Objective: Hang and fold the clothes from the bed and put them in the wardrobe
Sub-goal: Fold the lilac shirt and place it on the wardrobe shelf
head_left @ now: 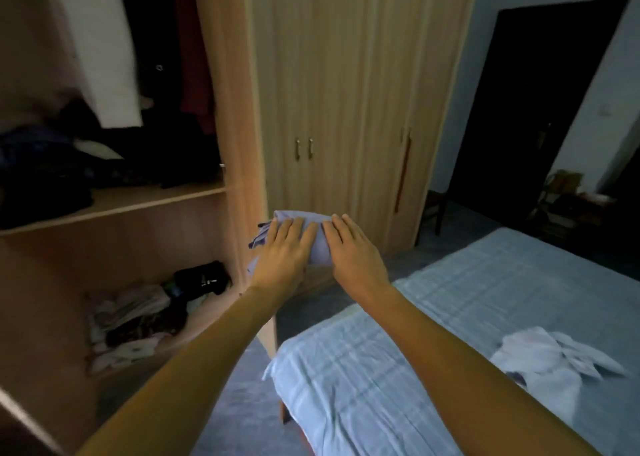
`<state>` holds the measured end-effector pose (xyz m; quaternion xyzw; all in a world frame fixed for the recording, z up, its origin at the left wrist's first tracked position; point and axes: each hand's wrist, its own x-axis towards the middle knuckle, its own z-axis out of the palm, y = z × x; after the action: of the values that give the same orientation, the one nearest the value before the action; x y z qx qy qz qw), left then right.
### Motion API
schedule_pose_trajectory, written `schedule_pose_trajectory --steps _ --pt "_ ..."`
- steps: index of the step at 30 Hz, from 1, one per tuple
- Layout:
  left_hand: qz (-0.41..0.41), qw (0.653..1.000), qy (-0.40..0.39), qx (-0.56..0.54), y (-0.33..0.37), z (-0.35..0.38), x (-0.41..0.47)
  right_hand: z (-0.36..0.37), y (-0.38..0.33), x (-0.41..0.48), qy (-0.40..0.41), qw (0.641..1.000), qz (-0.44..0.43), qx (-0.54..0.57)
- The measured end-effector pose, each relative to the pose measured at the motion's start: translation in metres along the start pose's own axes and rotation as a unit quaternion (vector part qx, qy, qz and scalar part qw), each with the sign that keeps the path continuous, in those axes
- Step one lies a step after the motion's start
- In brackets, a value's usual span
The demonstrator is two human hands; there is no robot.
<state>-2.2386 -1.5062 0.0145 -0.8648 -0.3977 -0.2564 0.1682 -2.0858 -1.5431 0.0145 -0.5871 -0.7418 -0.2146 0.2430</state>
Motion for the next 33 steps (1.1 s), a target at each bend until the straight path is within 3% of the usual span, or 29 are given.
schedule_pose_trajectory --steps 8,16,33 --pt "-0.056 0.994 0.054 0.076 -0.173 -0.02 -0.015 0.073 -0.111 0.136 0.016 0.994 -0.106 -0.001" --pt "-0.134 0.983 0.034 0.119 -0.299 -0.017 -0.023 0.137 -0.193 0.236 0.043 0.985 -0.162 0.031" --pt "-0.265 0.946 -0.011 0.188 -0.474 0.055 0.019 0.309 -0.245 0.411 0.052 0.944 -0.275 0.175"
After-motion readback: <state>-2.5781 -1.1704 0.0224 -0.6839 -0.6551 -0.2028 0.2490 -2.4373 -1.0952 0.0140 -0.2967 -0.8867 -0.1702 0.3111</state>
